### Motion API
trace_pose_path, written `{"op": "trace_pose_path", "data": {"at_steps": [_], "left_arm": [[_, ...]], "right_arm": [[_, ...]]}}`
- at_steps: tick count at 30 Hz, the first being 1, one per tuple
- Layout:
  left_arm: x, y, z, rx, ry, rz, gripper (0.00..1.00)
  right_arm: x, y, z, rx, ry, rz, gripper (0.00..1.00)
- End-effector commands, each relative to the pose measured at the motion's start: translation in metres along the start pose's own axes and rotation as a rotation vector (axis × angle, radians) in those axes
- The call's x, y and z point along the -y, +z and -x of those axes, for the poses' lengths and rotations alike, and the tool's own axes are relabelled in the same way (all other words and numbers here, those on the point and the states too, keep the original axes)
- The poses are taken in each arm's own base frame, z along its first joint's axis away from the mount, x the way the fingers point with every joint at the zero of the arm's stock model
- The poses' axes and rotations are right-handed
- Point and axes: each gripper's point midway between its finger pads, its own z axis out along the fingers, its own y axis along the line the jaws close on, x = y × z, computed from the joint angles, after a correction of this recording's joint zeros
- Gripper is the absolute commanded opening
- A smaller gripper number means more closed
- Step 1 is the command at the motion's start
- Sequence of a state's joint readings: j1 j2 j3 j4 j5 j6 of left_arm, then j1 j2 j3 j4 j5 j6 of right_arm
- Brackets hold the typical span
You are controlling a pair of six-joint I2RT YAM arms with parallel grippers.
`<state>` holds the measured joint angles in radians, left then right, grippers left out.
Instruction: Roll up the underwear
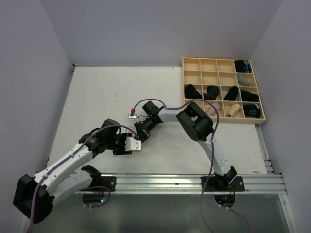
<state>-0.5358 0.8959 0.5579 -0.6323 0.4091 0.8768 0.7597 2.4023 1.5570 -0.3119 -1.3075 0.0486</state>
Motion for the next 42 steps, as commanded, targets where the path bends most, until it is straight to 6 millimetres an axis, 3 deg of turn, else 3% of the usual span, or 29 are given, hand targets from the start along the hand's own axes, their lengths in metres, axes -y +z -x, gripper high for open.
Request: {"op": "trace_pose_path", "data": {"at_steps": [1,7,15,19,22,23,24,26,27,29,31,34,37,39,40,42], "left_arm": [[-0.002,0.015,-0.002,-0.036,0.075,0.024,0.51],[0.005,0.034,-0.009,-0.077,0.084,0.024,0.46],[-0.002,0.052,-0.018,-0.115,0.075,0.055,0.41],[0.006,0.057,-0.021,-0.124,0.083,0.001,0.26],[0.019,0.059,-0.021,-0.126,0.071,-0.076,0.13],[0.024,0.057,-0.021,-0.135,0.061,-0.110,0.10],[0.030,0.058,-0.024,-0.147,0.044,-0.142,0.09],[0.039,0.055,-0.023,-0.153,0.021,-0.193,0.05],[0.043,0.055,-0.024,-0.161,0.011,-0.217,0.04],[0.054,0.051,-0.023,-0.168,-0.028,-0.281,0.02],[0.063,0.051,-0.023,-0.176,-0.069,-0.329,0.01],[0.063,0.049,-0.024,-0.194,-0.114,-0.364,0.00],[0.058,0.047,-0.022,-0.187,-0.208,-0.428,0.00],[0.053,0.046,-0.022,-0.202,-0.270,-0.491,0.00],[0.039,0.046,-0.017,-0.176,-0.308,-0.491,0.00],[0.041,0.047,-0.026,-0.212,-0.394,-0.577,0.00]], "right_arm": [[0.048,-0.002,-0.024,-0.012,0.123,-0.096,0.00],[0.057,-0.008,-0.025,0.018,0.164,-0.105,0.00],[0.059,-0.009,-0.022,0.019,0.165,-0.112,0.00],[0.059,-0.010,-0.020,0.017,0.151,-0.130,0.01],[0.057,-0.015,-0.011,0.025,0.123,-0.166,0.19],[0.055,-0.020,-0.004,0.037,0.107,-0.181,0.31],[0.052,-0.025,0.004,0.048,0.090,-0.207,0.35],[0.048,-0.036,0.019,0.074,0.063,-0.238,0.47],[0.040,-0.050,0.036,0.108,0.029,-0.258,0.52],[0.034,-0.066,0.054,0.146,-0.007,-0.298,0.70],[0.017,-0.091,0.081,0.204,-0.082,-0.334,0.78],[-0.012,-0.124,0.111,0.269,-0.192,-0.387,0.81],[-0.029,-0.157,0.126,0.334,-0.256,-0.461,0.81],[-0.046,-0.181,0.131,0.369,-0.335,-0.533,0.80],[-0.051,-0.190,0.131,0.374,-0.371,-0.563,0.80],[-0.070,-0.204,0.122,0.377,-0.410,-0.611,0.79]]}}
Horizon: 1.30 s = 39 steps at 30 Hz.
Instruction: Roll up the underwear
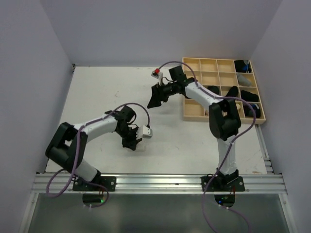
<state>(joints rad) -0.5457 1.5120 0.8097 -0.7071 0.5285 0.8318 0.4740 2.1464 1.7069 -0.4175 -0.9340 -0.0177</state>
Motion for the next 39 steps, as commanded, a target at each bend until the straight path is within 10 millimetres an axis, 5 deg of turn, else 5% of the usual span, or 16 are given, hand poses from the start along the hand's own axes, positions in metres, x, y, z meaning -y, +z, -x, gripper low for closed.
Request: {"op": "trace_pose_path", "data": {"at_steps": [1,7,11,13,17,23,39], "left_arm": [[0.013,-0.002,-0.012,-0.029,-0.164,-0.204,0.00],[-0.024,-0.004,-0.014,0.008,-0.302,-0.320,0.00],[-0.041,0.003,-0.031,-0.020,-0.359,-0.382,0.01],[-0.049,0.002,-0.032,-0.004,-0.367,-0.396,0.01],[-0.054,0.008,-0.039,-0.008,-0.386,-0.434,0.02],[-0.049,0.016,-0.046,-0.017,-0.400,-0.458,0.07],[-0.059,0.020,-0.038,0.025,-0.419,-0.436,0.09]], "right_arm": [[-0.037,-0.043,0.027,0.046,-0.254,-0.081,0.78],[-0.070,-0.082,-0.014,-0.020,-0.436,-0.129,0.75],[-0.096,-0.080,-0.060,-0.118,-0.545,-0.102,0.74],[-0.106,-0.077,-0.066,-0.148,-0.656,-0.135,0.73],[-0.127,-0.031,-0.087,-0.199,-0.860,-0.123,0.73],[-0.121,0.041,-0.110,-0.291,-0.945,-0.095,0.72],[-0.107,0.101,-0.123,-0.307,-1.028,-0.031,0.66]]}}
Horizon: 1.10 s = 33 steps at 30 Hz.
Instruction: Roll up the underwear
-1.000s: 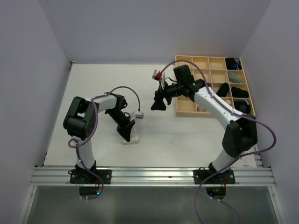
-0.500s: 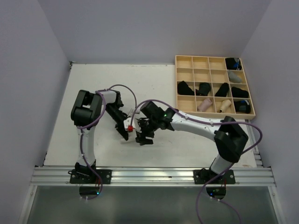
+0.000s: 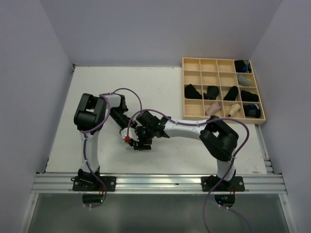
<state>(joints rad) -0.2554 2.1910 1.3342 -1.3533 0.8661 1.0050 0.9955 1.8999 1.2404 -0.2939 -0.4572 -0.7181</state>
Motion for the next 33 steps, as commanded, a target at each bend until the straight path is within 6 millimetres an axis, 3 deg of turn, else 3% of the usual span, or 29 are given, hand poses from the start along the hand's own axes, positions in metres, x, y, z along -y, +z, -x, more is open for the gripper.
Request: {"op": "trace_pose_path", "data": {"at_steps": [1,5,8,9,14,17,19,24,27,28,29,30,31,32,33], "left_arm": [[-0.056,0.001,-0.004,-0.053,0.138,0.137,0.10],[-0.056,0.001,-0.004,-0.051,0.139,0.136,0.11],[-0.056,0.001,-0.004,-0.048,0.137,0.143,0.12],[-0.057,0.001,-0.004,-0.047,0.141,0.151,0.14],[-0.047,-0.009,0.007,-0.007,0.182,0.195,0.25],[-0.033,-0.030,0.027,0.052,0.255,0.260,0.32],[-0.020,-0.054,0.050,0.122,0.316,0.327,0.36],[0.007,-0.131,0.098,0.306,0.438,0.515,0.41],[0.021,-0.174,0.110,0.429,0.478,0.644,0.43],[0.024,-0.187,0.106,0.472,0.463,0.685,0.44],[0.022,-0.183,0.095,0.486,0.445,0.700,0.45],[0.035,-0.205,0.099,0.530,0.520,0.824,0.45],[0.037,-0.209,0.092,0.547,0.522,0.875,0.47],[0.029,-0.193,0.075,0.536,0.497,0.887,0.47],[0.046,-0.205,0.073,0.563,0.567,0.986,0.47]], "right_arm": [[0.017,0.004,0.025,0.056,-0.074,-0.047,0.64],[0.008,0.014,0.016,0.049,-0.070,-0.014,0.56],[0.002,0.025,0.004,0.036,-0.052,0.012,0.40],[0.000,0.028,0.000,0.031,-0.038,0.018,0.30],[-0.014,0.036,-0.008,0.029,0.013,0.093,0.13],[-0.027,0.035,-0.010,0.036,0.053,0.162,0.04],[-0.035,0.031,-0.013,0.038,0.091,0.212,0.00],[-0.047,0.023,-0.012,0.045,0.157,0.286,0.00],[-0.044,0.020,-0.009,0.051,0.253,0.306,0.00],[-0.042,0.022,-0.008,0.043,0.291,0.321,0.00],[-0.043,0.021,-0.006,0.045,0.346,0.345,0.00],[-0.041,0.022,-0.006,0.041,0.381,0.356,0.00],[-0.037,0.024,-0.004,0.037,0.417,0.370,0.00],[-0.039,0.025,-0.001,0.041,0.468,0.394,0.00],[-0.036,0.024,0.001,0.047,0.499,0.408,0.00]]}}
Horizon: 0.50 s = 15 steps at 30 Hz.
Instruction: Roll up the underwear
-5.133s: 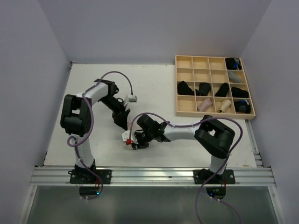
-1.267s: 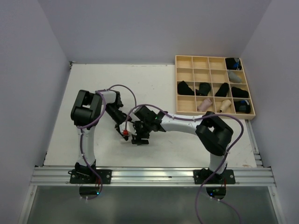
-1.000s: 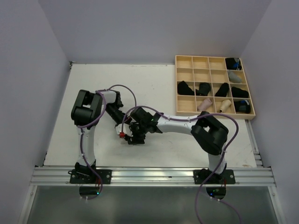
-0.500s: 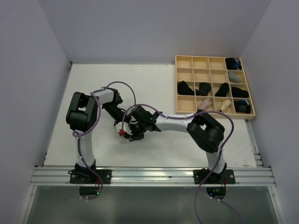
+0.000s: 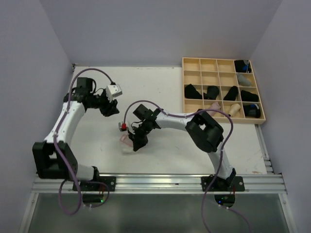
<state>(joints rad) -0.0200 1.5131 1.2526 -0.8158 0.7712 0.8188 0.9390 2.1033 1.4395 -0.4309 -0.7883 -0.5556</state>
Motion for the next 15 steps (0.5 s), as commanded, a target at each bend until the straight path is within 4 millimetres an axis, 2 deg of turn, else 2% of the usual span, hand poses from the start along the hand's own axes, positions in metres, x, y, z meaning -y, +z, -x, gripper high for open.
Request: {"op": "trace_pose_path", "data": {"at_steps": [1,2,3,4,5,7,8,9,10,12,14,15], "left_arm": [[0.002,-0.022,0.006,0.070,0.130,0.195,0.48],[0.015,-0.017,-0.014,0.050,0.123,0.185,0.48],[0.022,-0.028,-0.010,0.066,0.170,0.228,0.49],[0.027,-0.030,-0.017,0.056,0.188,0.240,0.49],[0.037,-0.027,-0.033,0.033,0.191,0.232,0.49],[0.054,-0.034,-0.043,0.015,0.276,0.233,0.50],[0.067,-0.030,-0.060,-0.007,0.274,0.204,0.50],[0.073,-0.034,-0.060,0.000,0.310,0.217,0.50],[0.078,-0.033,-0.066,-0.012,0.347,0.207,0.51],[0.093,-0.028,-0.088,-0.062,0.352,0.167,0.52],[0.107,-0.019,-0.104,-0.106,0.395,0.115,0.52],[0.109,-0.017,-0.104,-0.102,0.419,0.118,0.52]], "right_arm": [[-0.010,0.007,-0.015,-0.046,0.271,0.114,0.00],[-0.010,0.008,-0.013,-0.042,0.333,0.130,0.00],[-0.010,0.007,-0.009,-0.019,0.374,0.169,0.00],[-0.006,0.007,-0.003,0.001,0.396,0.181,0.00],[-0.004,0.011,-0.008,0.001,0.469,0.201,0.00],[0.004,0.012,-0.006,0.028,0.519,0.225,0.00],[0.008,0.018,-0.014,0.018,0.585,0.238,0.00],[0.013,0.018,-0.017,0.020,0.617,0.242,0.00],[0.015,0.018,-0.013,0.031,0.637,0.258,0.00],[0.024,0.021,-0.022,0.030,0.742,0.273,0.00],[0.030,0.024,-0.020,0.055,0.784,0.287,0.00],[0.033,0.024,-0.023,0.056,0.821,0.282,0.00]]}}
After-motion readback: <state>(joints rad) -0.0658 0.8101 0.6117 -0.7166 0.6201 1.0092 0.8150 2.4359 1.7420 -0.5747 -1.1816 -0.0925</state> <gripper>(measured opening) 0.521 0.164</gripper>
